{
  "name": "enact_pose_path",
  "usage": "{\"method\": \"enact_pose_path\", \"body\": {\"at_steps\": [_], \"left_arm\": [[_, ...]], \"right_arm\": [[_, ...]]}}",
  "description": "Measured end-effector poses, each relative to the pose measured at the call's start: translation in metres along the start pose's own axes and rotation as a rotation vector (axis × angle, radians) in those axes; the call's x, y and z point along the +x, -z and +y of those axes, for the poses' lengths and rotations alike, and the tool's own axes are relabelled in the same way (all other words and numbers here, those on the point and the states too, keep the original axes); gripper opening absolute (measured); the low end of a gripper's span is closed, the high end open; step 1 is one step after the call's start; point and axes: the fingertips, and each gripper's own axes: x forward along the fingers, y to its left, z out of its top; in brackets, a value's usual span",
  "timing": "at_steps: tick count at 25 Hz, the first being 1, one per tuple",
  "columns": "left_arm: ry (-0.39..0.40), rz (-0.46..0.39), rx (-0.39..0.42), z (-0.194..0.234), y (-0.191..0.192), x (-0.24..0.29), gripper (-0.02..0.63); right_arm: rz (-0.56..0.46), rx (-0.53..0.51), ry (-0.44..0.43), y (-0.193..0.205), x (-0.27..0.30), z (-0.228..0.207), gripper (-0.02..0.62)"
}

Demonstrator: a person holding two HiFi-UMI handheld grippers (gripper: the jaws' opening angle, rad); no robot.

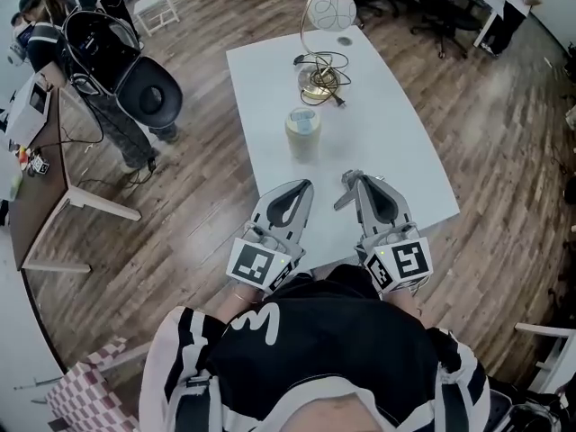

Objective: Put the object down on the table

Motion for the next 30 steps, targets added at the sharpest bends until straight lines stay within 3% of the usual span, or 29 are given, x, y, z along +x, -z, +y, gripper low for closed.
{"method": "enact_pose_path", "body": {"at_steps": [9,17,30], "left_arm": [[0.006,-0.033,0.005,-0.050,-0.013,-0.006,0.005],[0.026,0.005,-0.030,-0.146,0.013,-0.021,0.005],[-0.008,-0.002,-0.053,-0.293,0.015,-0.089,0.005]], "right_arm": [[-0.001,-0.052,-0.031,-0.008,-0.045,0.009,0.021],[0.052,-0.148,0.008,0.011,-0.132,-0.005,0.021],[0.070,-0.120,-0.046,0.018,-0.279,0.024,0.021]]}}
